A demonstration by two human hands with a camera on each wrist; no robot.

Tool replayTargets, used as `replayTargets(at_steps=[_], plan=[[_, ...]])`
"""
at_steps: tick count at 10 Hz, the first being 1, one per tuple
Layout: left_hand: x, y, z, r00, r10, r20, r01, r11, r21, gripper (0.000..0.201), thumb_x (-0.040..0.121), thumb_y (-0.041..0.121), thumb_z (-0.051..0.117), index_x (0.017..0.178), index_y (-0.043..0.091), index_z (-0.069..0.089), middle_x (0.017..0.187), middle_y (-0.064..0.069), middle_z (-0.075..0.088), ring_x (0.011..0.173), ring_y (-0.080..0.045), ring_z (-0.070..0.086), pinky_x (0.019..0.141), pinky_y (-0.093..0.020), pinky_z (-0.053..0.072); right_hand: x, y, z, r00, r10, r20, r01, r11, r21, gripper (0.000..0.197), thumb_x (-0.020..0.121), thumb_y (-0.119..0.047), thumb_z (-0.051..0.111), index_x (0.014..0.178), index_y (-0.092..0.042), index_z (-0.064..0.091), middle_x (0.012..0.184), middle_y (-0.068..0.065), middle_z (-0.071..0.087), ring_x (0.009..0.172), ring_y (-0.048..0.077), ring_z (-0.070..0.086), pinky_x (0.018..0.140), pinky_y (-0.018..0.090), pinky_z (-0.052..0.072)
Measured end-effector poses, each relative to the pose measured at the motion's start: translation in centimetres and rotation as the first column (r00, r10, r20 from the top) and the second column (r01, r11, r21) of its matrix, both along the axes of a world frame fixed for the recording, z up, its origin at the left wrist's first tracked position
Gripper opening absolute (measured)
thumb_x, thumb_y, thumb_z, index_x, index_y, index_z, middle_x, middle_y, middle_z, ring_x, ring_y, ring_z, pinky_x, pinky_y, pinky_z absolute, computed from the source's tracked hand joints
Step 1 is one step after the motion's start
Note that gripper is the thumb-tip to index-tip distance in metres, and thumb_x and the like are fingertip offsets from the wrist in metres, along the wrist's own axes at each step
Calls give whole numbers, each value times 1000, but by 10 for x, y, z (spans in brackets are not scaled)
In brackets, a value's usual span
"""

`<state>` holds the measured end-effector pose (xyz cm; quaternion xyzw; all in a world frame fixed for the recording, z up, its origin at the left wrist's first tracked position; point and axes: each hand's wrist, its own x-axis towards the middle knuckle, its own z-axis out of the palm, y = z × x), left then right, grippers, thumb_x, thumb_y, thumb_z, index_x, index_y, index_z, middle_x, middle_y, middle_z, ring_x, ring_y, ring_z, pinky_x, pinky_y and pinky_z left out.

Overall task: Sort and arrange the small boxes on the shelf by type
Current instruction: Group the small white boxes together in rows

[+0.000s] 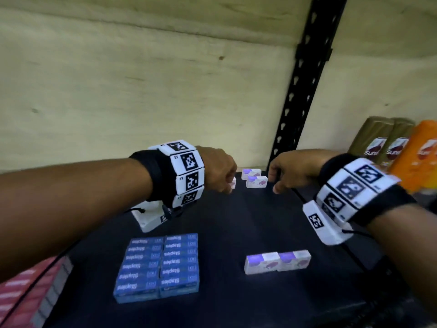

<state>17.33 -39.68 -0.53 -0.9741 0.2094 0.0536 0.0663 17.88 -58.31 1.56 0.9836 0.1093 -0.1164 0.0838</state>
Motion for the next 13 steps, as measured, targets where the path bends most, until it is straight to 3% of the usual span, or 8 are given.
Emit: replayTargets(at_steps=[3, 5, 7, 9, 10, 11, 12, 13], plan=[[54, 7, -17, 999, 33, 5, -33, 999, 37, 37, 85, 44, 69, 113, 20, 67, 113, -2, 66, 99, -24, 64, 76, -28, 47, 61, 5, -21, 1000, 5, 5, -5, 999, -41, 40, 85, -25, 75, 123, -20, 63, 125, 1, 62, 111, 20, 60, 82, 23, 45], [63, 4, -24, 1000, 25, -7, -25, 999, 48, 33, 86, 36, 71, 110, 14, 68, 110, -4, 68, 92, -25, 65, 71, -29, 48, 75, 14, -26, 998, 8, -67, -15, 994, -108, 33, 91, -23, 70, 122, -12, 66, 89, -3, 61, 71, 13, 56, 50, 13, 37], [61, -2, -19, 1000, -7, -24, 9, 996, 93, 25, 85, 33, 71, 94, 10, 67, 88, -3, 62, 71, -21, 54, 55, -24, 39, 74, 16, -35, 998, 50, -26, -54, 978, -200, 24, 90, -25, 69, 108, -10, 65, 115, 8, 68, 94, 24, 62, 74, 25, 44], [29, -7, -14, 987, -116, -116, 123, 991, 60, 22, 85, 32, 72, 94, 12, 70, 87, -1, 63, 68, -14, 52, 50, -21, 38, 44, 18, -16, 995, 67, -70, -83, 960, -267, 19, 78, -19, 81, 95, -18, 73, 91, -1, 64, 85, 20, 60, 78, 30, 52], [7, -6, -18, 974, -149, -169, 145, 989, -37, 25, 87, 27, 71, 73, 28, 51, 73, 10, 49, 74, -10, 51, 65, -18, 40, 22, 22, -18, 989, 95, -111, -128, 931, -341, 28, 77, -22, 82, 103, -15, 74, 84, -4, 63, 78, 16, 58, 61, 22, 43], [-12, -7, -23, 968, -168, -187, 165, 986, -32, 34, 87, 30, 71, 68, 30, 42, 69, 13, 47, 78, -9, 52, 65, -18, 39, -12, 22, -14, 986, 41, -163, -90, 948, -305, 17, 77, -19, 82, 91, -14, 73, 46, -14, 58, 44, -2, 52, 39, 13, 39], [-28, -11, -30, 957, -225, -181, 243, 966, 84, 15, 90, 30, 66, 78, 25, 58, 74, 7, 54, 74, -12, 51, 50, -16, 34, -26, 13, -12, 974, 41, -222, -103, 955, -279, 19, 76, -16, 83, 94, -11, 76, 37, -13, 52, 29, -6, 45, 32, 7, 34], [-44, -16, -30, 938, -295, -179, 329, 921, 208, 19, 92, 29, 62, 98, 12, 68, 82, 3, 59, 72, -16, 51, 45, -18, 29, -42, 5, -16, 961, 25, -275, -112, 945, -308, 22, 76, -18, 84, 97, -14, 76, 52, -11, 59, 42, -2, 52, 39, 10, 39]])
